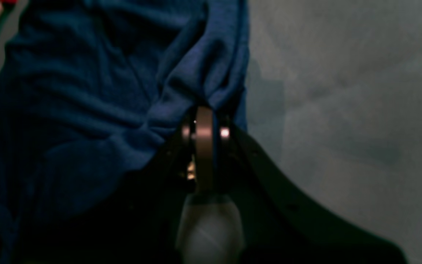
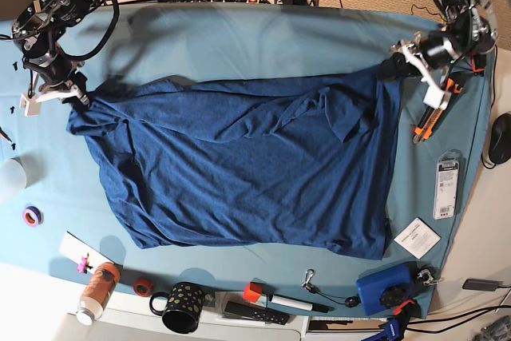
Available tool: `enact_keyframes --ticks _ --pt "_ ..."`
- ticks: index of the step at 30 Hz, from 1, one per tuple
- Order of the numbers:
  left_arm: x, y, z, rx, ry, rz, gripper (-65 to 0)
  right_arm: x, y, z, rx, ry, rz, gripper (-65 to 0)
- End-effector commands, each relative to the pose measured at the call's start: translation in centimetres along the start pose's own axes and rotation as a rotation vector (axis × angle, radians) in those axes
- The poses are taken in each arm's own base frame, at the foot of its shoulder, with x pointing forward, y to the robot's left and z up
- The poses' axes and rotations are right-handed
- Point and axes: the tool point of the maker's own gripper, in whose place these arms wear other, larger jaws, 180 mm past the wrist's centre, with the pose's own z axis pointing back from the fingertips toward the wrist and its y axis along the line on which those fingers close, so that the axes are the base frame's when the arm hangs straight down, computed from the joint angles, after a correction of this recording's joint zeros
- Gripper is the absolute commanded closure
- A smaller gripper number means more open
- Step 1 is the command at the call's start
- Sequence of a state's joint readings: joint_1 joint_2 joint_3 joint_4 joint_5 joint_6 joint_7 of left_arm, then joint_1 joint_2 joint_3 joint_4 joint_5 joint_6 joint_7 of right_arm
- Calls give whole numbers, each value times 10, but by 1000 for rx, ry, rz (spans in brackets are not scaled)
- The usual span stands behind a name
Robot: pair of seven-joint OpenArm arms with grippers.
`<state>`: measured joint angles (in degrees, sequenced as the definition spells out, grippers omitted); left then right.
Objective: Layout the t-shirt on the table in an organized manner, then fold the t-shirt properly
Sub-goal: 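Pull both held corners apart, stretching the collar edge of the shirt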
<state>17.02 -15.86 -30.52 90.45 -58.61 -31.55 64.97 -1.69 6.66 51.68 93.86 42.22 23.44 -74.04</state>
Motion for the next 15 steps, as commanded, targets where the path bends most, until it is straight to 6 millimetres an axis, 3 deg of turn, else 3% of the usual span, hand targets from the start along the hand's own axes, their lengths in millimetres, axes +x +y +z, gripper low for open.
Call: enact_keyframes --ticks 1,7,15 --pt "5 6 9 18 -18 -4 0 16 -1 8 3 -45 36 0" --pt "0 20 33 48 -44 26 0 4 -18 24 -13 -25 24 0" --pt "-11 16 37 19 -22 44 0 -5 -37 56 -10 -46 -10 0"
